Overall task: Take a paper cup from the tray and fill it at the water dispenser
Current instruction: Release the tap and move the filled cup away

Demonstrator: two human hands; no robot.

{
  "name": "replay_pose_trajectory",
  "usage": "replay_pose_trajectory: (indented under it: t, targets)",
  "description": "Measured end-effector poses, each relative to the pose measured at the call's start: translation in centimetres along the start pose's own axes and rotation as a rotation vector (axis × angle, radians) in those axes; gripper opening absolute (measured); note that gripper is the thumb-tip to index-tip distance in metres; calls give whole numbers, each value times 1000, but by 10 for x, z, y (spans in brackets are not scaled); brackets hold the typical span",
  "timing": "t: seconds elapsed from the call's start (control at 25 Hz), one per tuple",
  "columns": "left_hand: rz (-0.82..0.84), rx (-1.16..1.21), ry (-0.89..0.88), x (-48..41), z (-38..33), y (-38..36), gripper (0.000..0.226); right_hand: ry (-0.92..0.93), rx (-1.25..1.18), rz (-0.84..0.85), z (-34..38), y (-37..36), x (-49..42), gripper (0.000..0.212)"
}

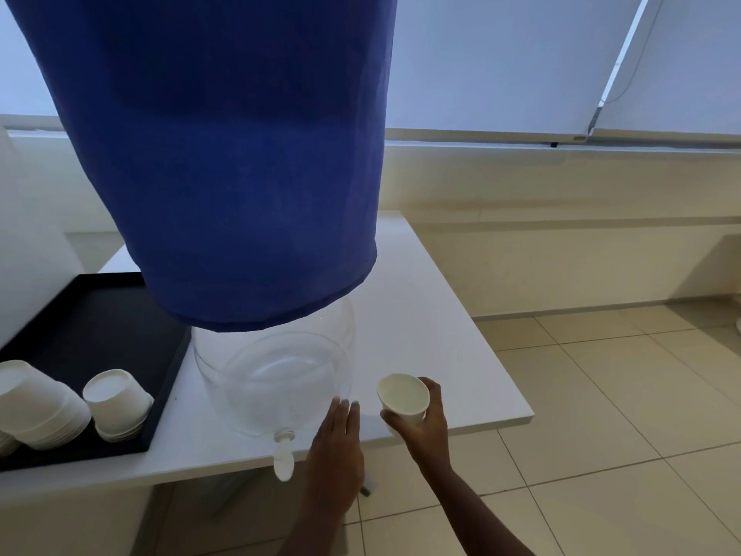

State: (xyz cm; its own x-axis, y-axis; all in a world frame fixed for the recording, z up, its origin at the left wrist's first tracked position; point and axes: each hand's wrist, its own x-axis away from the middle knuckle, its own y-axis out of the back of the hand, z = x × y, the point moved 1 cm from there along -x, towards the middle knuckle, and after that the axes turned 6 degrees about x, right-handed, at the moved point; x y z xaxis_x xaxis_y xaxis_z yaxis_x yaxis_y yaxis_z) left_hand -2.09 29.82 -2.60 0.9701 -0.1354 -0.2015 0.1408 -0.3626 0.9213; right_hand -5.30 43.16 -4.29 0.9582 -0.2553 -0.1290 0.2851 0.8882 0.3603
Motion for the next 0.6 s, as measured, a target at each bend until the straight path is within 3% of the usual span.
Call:
replay_pose_trajectory:
  t: [0.08,0.2,0.32,0.4,0.6]
  targets:
    - [68,55,36,-3,1,-9,62,-17,14,14,-5,-6,-7,64]
    - [-10,87,48,-5,5,-19,57,-37,-9,29,-13,-13,-14,62]
    - [35,55,38,-5,1,-23,70,-44,-10,49,-20,-16,-17,63]
    - [39,-32,-24,-4,-3,-24,71,-61,-15,65,-23,-16,-21,63]
    - [100,-63,19,-6,-4,-28,72,-69,8,98,-30,-13,-31,71]
